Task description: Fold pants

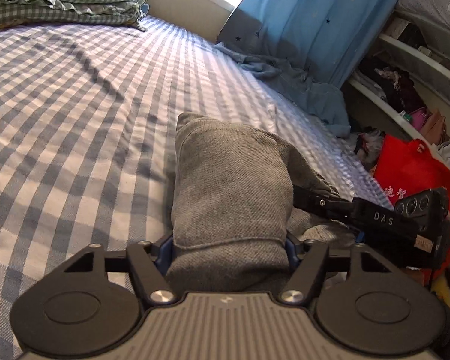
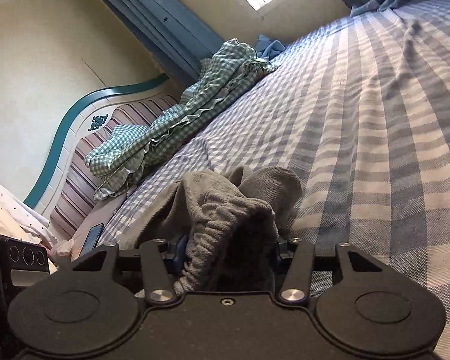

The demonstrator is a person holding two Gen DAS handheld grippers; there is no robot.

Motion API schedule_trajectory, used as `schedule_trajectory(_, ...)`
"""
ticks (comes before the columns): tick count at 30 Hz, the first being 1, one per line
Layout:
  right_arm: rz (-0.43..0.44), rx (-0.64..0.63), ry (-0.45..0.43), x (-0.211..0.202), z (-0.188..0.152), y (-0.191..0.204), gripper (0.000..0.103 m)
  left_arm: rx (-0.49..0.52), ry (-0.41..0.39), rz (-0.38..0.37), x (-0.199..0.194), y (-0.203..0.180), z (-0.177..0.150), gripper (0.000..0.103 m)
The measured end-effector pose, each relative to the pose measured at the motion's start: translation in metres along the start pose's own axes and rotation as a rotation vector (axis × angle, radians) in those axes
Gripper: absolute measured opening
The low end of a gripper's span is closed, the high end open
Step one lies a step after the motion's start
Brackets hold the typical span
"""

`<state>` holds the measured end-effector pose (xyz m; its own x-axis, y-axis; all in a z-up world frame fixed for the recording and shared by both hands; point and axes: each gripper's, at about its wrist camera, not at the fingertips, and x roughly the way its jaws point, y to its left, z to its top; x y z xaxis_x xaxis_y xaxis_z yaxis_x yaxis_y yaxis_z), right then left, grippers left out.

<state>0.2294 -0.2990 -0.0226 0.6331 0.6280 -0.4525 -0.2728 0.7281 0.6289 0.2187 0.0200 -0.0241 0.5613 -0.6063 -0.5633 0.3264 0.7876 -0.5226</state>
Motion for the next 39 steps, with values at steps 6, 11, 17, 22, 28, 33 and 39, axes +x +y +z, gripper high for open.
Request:
schedule_trajectory(6, 0.008, -0.08, -0.107, -0.015, 0.038, 0.017, 0.049, 0.059, -0.094, -0.042, 0.005, -0.021, 0.041, 0.066)
schedule_trajectory(11, -0.002, -0.124, -0.126, 0.015, 0.099, 0.004, 0.05, 0.069, -0.132, -0.023, 0.048, -0.015, 0.09, 0.067)
schedule_trajectory(17, -0.069, -0.12, -0.073, 0.079, 0.138, -0.041, 0.05, 0.016, -0.068, 0.014, 0.117, 0.016, 0.116, 0.067)
schedule_trajectory(22, -0.096, -0.076, -0.032, 0.107, 0.129, -0.071, 0.056, 0.006, -0.057, 0.026, 0.129, 0.028, 0.113, 0.075)
schedule_trajectory(28, -0.189, -0.152, -0.076, 0.082, 0.121, -0.05, 0.079, 0.088, -0.104, 0.094, 0.099, 0.001, 0.107, 0.09)
schedule_trajectory(33, -0.285, -0.255, -0.176, 0.035, 0.1, -0.005, 0.089, 0.154, -0.187, 0.15, 0.048, -0.031, 0.087, 0.102)
schedule_trajectory(39, -0.419, -0.326, -0.309, -0.03, 0.045, 0.053, 0.102, 0.207, -0.299, 0.289, -0.019, -0.058, 0.045, 0.102)
